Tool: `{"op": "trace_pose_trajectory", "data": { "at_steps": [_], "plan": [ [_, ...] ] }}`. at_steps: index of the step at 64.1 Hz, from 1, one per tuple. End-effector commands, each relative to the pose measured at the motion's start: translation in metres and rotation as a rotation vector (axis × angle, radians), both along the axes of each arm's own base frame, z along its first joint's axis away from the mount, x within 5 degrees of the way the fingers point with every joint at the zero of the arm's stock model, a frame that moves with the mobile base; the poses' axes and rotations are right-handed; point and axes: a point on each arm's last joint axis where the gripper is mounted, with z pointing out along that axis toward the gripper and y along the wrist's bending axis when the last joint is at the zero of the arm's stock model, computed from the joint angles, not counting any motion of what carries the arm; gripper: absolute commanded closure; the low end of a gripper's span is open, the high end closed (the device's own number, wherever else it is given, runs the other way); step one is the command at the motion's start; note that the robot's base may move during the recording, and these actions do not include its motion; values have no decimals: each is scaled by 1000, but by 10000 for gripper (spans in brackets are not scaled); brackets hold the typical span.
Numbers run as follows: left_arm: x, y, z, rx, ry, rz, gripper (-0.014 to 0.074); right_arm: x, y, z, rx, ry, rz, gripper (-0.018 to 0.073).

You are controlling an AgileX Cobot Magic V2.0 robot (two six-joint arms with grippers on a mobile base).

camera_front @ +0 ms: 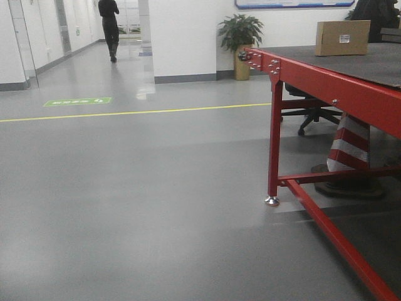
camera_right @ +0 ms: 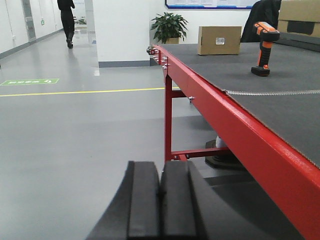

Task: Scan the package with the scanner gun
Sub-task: 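Drive the base forward along the corridor up to the red table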

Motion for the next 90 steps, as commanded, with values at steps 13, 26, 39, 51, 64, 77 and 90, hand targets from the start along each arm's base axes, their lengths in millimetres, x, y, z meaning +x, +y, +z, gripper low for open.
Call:
{"op": "trace_pose_trajectory", "data": {
  "at_steps": [13,26,39,51,64,77,90],
  "plan": [
    [0,0,2,-3,-23,4,708,0,0,2,-5,-26,-1,722],
    [0,0,2,-3,-23,4,708,0,0,2,-5,-26,-1,722],
    [0,0,2,-3,-23,4,708,0,0,2,-5,-26,-1,722],
    [0,-2,2,-3,-23,-33,708,0,0,2,-5,-23,-1,722],
    [0,-3,2,-3,-25,-59,708,0,0,2,-5,-25,1,722],
    [0,-3,3,-2,-27,-59,708,0,0,2,-5,-27,1,722],
    [0,-3,3,-2,-27,-59,708,0,0,2,-5,-27,1,722]
  ]
}}
